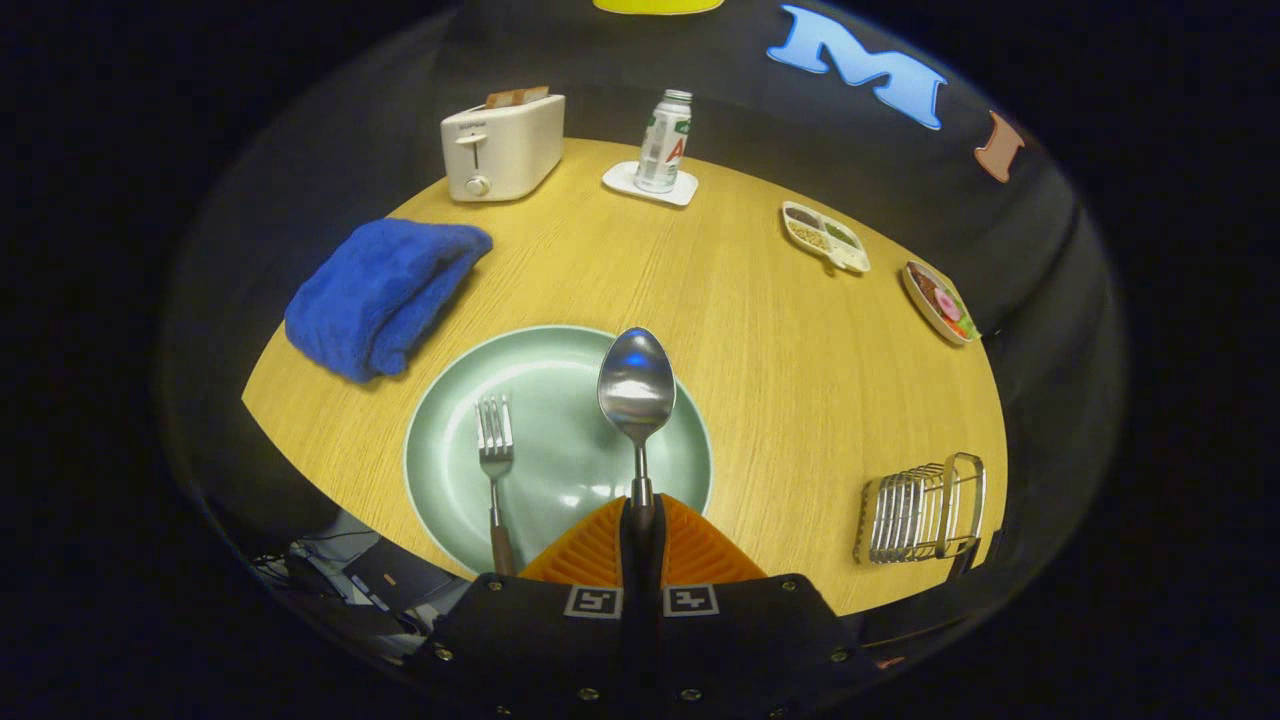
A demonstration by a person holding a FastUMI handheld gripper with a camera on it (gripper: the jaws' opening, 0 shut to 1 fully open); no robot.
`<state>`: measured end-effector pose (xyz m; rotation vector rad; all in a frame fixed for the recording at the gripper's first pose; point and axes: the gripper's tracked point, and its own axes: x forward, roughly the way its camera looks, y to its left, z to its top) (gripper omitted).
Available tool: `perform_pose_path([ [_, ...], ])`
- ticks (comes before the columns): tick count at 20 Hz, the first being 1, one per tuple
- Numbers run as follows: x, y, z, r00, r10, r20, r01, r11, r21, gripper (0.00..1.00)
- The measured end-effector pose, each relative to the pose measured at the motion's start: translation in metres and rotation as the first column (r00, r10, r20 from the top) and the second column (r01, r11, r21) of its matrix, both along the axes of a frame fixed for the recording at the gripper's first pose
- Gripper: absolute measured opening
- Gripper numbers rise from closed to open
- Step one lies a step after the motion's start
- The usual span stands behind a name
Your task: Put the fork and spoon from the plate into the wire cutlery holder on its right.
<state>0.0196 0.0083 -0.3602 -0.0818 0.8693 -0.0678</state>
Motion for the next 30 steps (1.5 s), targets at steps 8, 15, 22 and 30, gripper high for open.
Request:
perform_pose_path([
  [8,-0.008,-0.07,0.043,0.969,-0.236,0.07,0.235,0.972,0.029,0.01],
  [15,-0.043,-0.143,0.044,0.885,-0.463,0.04,0.46,0.885,0.069,0.01],
  [22,-0.078,-0.181,0.02,0.813,-0.579,-0.058,0.582,0.807,0.103,0.01],
  [30,-0.1,-0.188,-0.008,0.79,-0.581,-0.199,0.607,0.787,0.112,0.01],
])
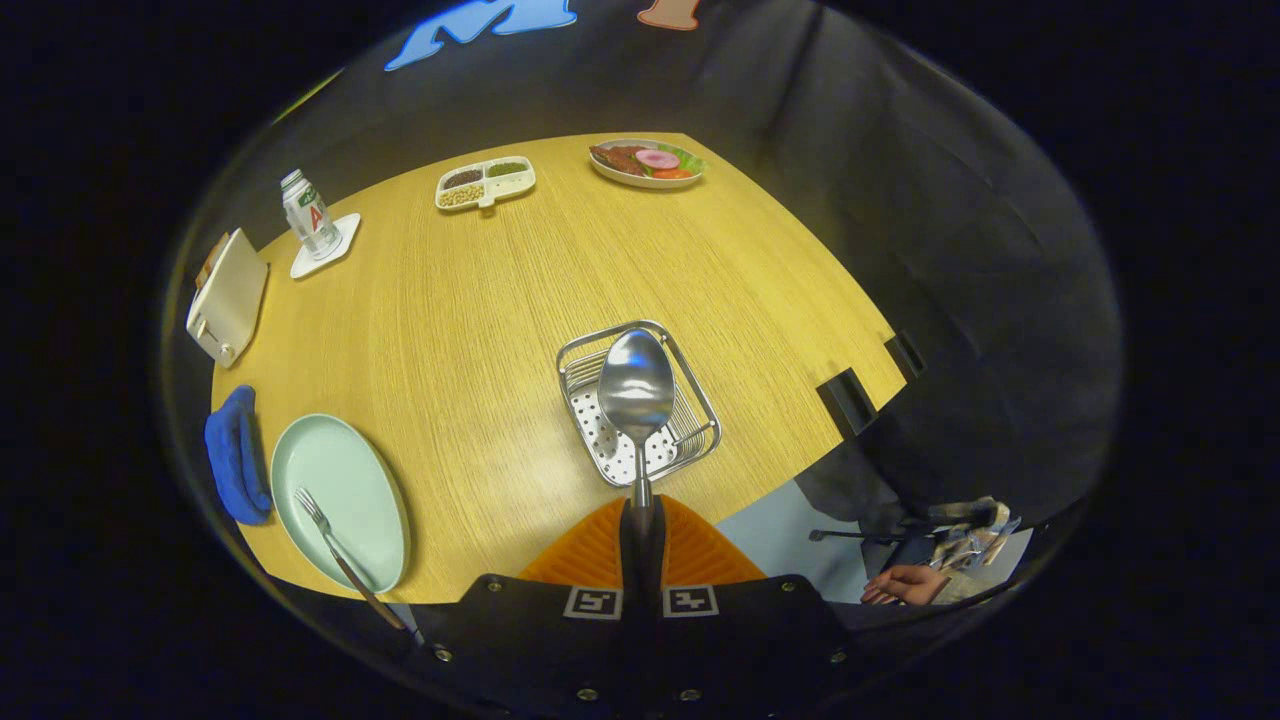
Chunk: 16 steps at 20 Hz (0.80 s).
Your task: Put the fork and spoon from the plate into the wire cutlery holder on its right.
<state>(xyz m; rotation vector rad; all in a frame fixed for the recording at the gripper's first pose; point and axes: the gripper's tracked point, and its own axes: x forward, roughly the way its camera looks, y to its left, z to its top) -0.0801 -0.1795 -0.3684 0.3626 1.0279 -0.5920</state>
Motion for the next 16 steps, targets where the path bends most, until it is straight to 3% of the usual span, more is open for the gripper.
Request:
perform_pose_path([
  [7,0.008,0.001,-0.004,0.997,0.063,-0.04,-0.062,0.998,0.024,0.01],
  [8,0.008,0.0,-0.003,0.997,0.069,-0.045,-0.069,0.997,0.017,0.06],
  [15,0.023,-0.009,0.017,0.995,0.098,-0.014,-0.099,0.994,-0.047,0.11],
  [16,0.024,-0.011,0.02,0.995,0.101,-0.007,-0.101,0.993,-0.058,0.24],
])
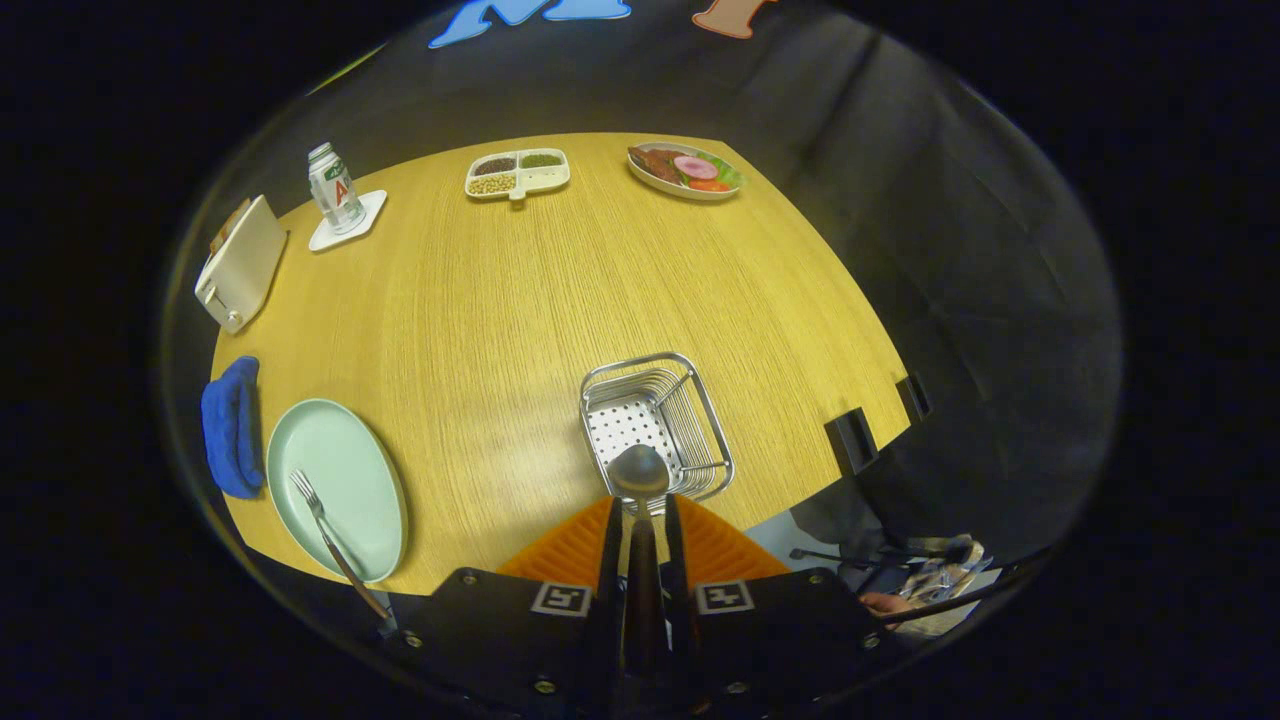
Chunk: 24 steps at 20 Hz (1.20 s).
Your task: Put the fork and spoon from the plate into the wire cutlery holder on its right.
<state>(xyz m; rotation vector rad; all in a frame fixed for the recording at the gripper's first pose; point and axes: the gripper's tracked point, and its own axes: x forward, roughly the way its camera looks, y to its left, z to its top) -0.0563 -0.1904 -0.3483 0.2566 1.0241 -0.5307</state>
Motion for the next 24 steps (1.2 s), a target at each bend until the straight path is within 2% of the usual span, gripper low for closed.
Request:
perform_pose_path([
  [1,0.002,0.0,0.004,1.0,0.006,0.012,-0.006,1.0,-0.009,0.29],
  [2,0.006,-0.001,0.006,1.0,0.012,0.025,-0.011,1.0,-0.014,0.3],
  [13,0.022,0.016,0.021,0.994,0.07,0.083,-0.067,0.997,-0.037,0.3],
  [24,0.039,0.069,0.023,0.975,0.195,0.106,-0.192,0.981,-0.039,0.3],
])
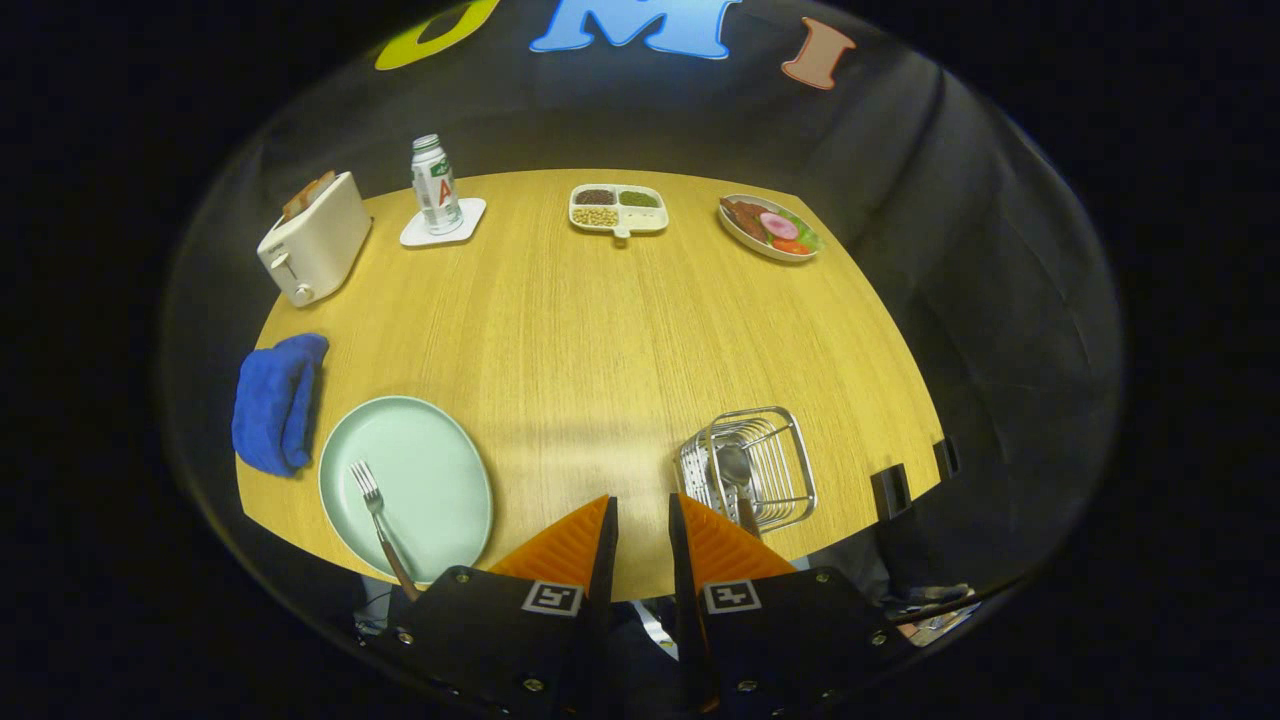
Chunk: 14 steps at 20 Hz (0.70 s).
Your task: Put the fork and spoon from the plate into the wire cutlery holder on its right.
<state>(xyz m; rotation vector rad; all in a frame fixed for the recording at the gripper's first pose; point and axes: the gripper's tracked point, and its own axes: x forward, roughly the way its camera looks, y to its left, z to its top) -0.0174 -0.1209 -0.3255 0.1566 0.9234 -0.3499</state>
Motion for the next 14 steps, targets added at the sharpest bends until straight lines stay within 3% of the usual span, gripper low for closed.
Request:
perform_pose_path([
  [14,-0.005,0.112,-0.027,0.966,0.257,0.01,-0.257,0.965,0.059,0.3],
])
